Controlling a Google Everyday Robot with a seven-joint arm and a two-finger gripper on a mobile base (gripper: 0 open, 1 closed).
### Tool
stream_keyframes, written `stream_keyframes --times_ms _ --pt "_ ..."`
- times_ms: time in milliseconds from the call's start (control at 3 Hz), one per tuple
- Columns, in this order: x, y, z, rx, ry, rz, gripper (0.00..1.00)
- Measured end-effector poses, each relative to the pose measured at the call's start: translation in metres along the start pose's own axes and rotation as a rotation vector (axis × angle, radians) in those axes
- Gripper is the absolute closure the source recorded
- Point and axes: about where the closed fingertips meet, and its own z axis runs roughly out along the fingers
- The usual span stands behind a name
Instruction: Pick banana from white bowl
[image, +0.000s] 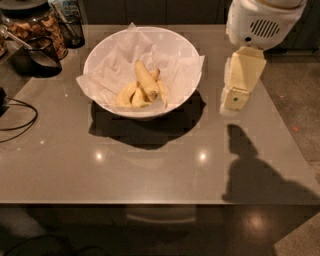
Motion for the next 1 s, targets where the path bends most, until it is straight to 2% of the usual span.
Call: stream_keyframes --times_ms 333,667,1000 --pt "-0.010 0.005 -0.005 0.021 -0.039 0.023 0.00" --pt "-0.047 0.031 -0.009 -0.024 -0.135 0.095 0.00" --pt "-0.109 0.064 -0.016 -0.073 -0.171 0.129 0.00"
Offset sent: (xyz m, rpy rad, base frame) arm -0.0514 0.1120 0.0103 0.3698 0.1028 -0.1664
